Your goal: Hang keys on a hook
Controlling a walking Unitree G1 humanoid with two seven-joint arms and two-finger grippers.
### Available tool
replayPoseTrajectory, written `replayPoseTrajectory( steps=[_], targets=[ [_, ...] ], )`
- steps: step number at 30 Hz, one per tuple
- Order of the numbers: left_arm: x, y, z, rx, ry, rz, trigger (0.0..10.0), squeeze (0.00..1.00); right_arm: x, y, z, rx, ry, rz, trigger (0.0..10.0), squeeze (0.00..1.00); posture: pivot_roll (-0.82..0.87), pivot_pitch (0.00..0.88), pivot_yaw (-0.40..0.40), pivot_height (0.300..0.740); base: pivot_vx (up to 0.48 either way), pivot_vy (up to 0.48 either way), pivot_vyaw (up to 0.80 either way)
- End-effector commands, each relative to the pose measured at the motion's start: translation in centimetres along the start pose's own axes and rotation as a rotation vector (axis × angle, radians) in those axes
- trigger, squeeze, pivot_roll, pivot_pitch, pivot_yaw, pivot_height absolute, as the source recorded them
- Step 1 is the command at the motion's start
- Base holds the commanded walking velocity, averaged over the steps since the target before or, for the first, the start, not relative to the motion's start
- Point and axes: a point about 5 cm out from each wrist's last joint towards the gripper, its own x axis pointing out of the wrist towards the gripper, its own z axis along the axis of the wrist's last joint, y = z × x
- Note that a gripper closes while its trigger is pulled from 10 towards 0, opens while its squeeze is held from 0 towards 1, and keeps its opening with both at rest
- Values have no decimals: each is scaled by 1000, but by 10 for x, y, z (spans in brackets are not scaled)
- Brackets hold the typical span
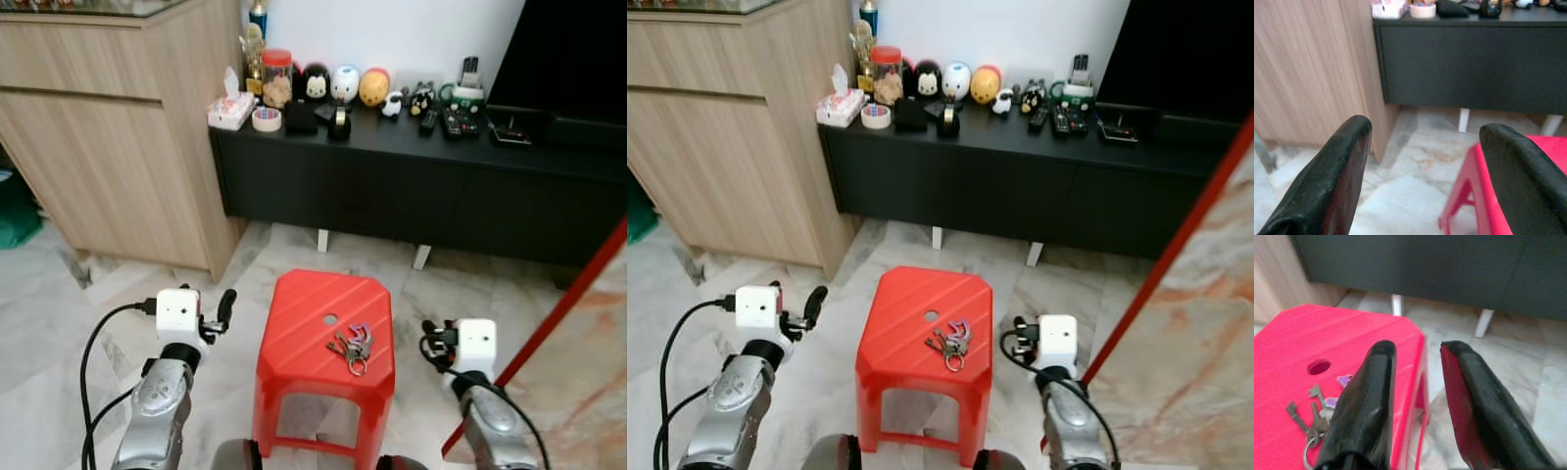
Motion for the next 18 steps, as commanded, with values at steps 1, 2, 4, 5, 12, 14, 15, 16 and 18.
replayPoseTrajectory(
  steps=[1, 2, 4, 5, 12, 14, 15, 16, 18],
  targets=[
    [1, -8, 1, -12, 1, -17, 10000, 0, -2, -13, 2, -14, 1, -30, 10000, 0, 82, 0, -45, 614, 292, 0, 0],
    [1, -8, 1, -13, 1, -16, 10000, 0, -2, -12, 2, -15, 2, -28, 10000, 0, 82, 0, -45, 614, 292, 0, 0],
    [1, -8, 1, -14, 0, -16, 10000, 0, -2, -12, 2, -18, 3, -23, 10000, 0, 82, 0, -47, 614, 292, 0, 0],
    [1, -8, 1, -15, 0, -15, 10000, 0, -2, -12, 2, -21, 3, -18, 10000, 0, 82, 0, -47, 614, 292, 0, 0],
    [1, -9, 1, -20, -3, -15, 10000, 0, -2, -7, 2, -35, -1, 28, 10000, 0, 79, 0, -50, 614, 292, 0, 714],
    [1, -10, 1, -21, -4, -15, 10000, 0, -3, -6, 1, -29, 7, 34, 10000, 0, 80, 0, -50, 614, 289, 0, 400],
    [1, -10, 1, -22, -4, -16, 10000, 0, -3, -6, 0, -26, 11, 37, 10000, 0, 80, 0, -50, 614, 259, 0, 0],
    [1, -10, 1, -22, -3, -17, 10000, 0, -3, -6, 0, -22, 16, 42, 10000, 0, 80, 0, -50, 614, 0, 0, 0],
    [1, -11, 1, -22, 1, -20, 10000, 0, -3, -5, -1, -22, 28, 53, 10000, 0, 78, 0, -50, 614, 0, 0, 0]
  ],
)
